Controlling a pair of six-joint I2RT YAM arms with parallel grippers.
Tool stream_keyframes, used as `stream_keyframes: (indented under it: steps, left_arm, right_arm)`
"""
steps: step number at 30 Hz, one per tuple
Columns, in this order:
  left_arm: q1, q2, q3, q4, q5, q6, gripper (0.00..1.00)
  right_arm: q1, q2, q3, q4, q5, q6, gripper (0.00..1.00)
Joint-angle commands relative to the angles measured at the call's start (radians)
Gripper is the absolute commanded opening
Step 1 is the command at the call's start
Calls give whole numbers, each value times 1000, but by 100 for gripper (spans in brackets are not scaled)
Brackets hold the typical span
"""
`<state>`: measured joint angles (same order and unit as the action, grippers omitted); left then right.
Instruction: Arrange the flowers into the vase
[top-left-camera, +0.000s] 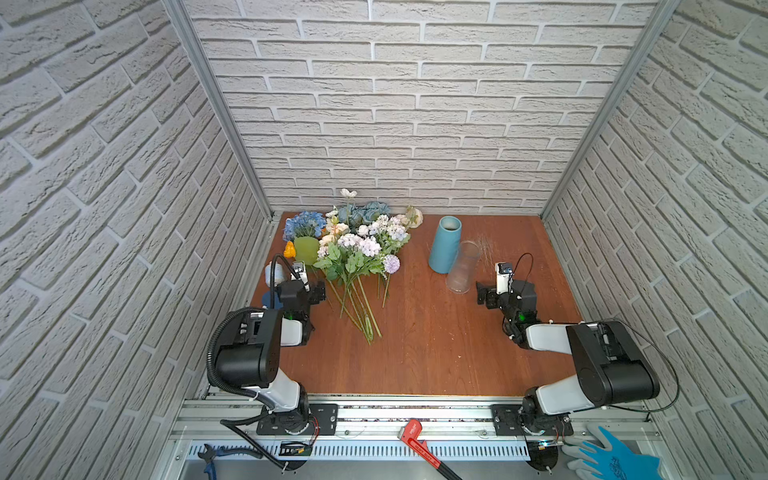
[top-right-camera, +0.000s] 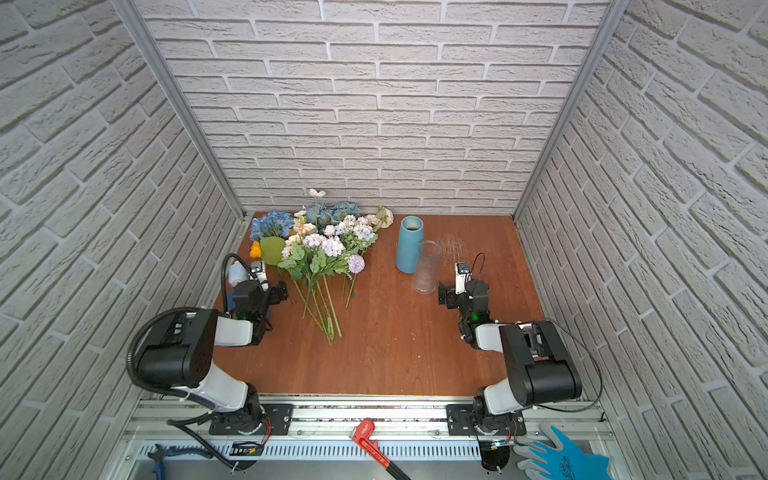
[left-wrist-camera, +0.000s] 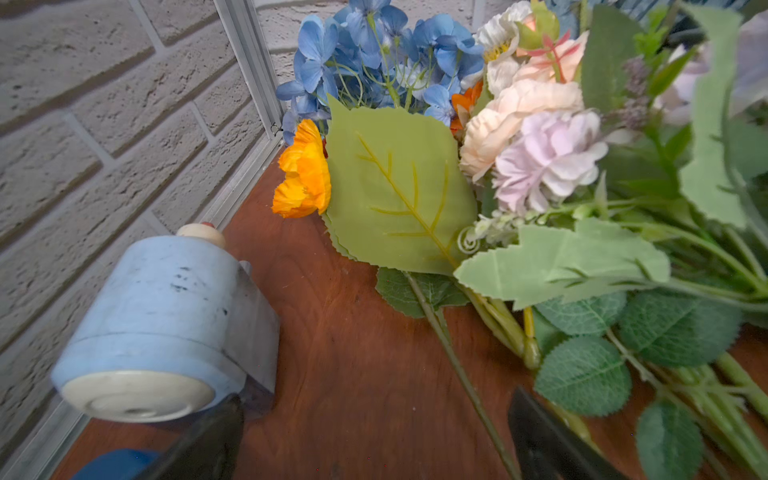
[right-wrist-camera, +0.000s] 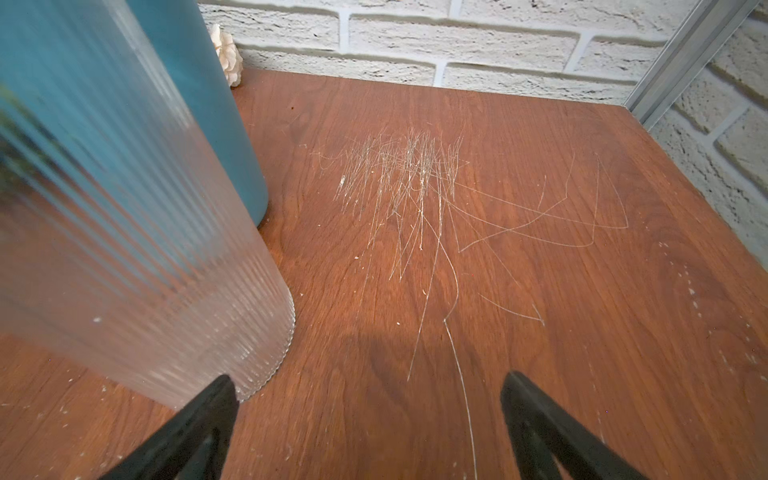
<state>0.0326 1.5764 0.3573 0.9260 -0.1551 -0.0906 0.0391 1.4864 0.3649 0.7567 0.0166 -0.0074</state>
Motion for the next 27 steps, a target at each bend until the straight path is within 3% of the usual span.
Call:
stream_keyframes:
  steps: [1, 27]
  left_arm:
    - [9, -3, 16, 23, 7, -6, 98]
    - [38, -3, 29, -4, 70, -22, 98]
  right_arm:
    - [2, -20, 11, 38, -9, 7, 100]
    - [2, -16, 17, 29, -7, 7, 100]
